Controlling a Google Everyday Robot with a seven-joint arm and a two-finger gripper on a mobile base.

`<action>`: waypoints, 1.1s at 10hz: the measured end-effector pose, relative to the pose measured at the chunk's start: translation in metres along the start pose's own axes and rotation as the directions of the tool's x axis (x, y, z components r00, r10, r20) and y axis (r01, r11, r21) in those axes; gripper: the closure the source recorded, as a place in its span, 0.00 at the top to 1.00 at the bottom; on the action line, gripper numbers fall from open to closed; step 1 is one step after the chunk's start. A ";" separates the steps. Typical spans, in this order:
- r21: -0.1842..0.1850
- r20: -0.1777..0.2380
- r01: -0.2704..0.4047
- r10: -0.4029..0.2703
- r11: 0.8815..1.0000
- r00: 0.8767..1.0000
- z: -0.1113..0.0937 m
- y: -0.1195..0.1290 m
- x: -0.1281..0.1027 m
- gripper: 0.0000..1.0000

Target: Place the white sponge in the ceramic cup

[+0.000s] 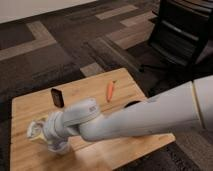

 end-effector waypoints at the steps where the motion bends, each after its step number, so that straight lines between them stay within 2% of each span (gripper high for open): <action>1: 0.021 -0.002 -0.025 0.025 0.999 1.000 -0.006 -0.002 0.005 0.00; 3: 0.025 -0.005 -0.038 0.038 0.999 0.999 -0.007 -0.001 0.008 0.03; 7: 0.025 -0.005 -0.039 0.039 0.999 0.999 -0.007 -0.002 0.009 0.59; 8: 0.025 -0.005 -0.039 0.039 0.999 0.999 -0.007 -0.002 0.009 0.76; 9: 0.025 -0.005 -0.039 0.040 0.999 0.999 -0.007 -0.002 0.009 0.80; 11: 0.025 -0.005 -0.039 0.039 0.999 0.999 -0.007 -0.002 0.009 0.80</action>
